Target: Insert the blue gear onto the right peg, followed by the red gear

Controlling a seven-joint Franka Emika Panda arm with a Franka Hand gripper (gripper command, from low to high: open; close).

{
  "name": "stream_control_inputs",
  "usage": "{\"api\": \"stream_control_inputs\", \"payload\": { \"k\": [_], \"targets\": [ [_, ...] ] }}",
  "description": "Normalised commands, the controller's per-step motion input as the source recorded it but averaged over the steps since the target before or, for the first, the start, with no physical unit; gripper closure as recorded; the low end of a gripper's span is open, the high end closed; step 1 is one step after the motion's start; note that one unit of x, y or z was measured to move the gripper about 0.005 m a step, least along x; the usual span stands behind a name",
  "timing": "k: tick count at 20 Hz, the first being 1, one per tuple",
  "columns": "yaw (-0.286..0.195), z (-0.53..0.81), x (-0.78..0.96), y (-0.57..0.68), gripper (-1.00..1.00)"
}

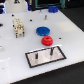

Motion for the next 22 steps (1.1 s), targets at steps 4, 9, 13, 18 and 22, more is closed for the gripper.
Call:
{"api": "stream_control_inputs", "payload": {
  "k": [4,9,13,18,22],
  "targets": [
    [0.000,-0.31,-0.57,0.32,-1.00],
    [0.000,-0.36,-0.54,0.31,-1.00],
    [0.000,-0.43,-0.48,0.25,-1.00],
    [0.000,-0.47,-0.35,0.21,-1.00],
    [0.000,-0.51,-0.27,0.10,-1.00]
  ]
}}
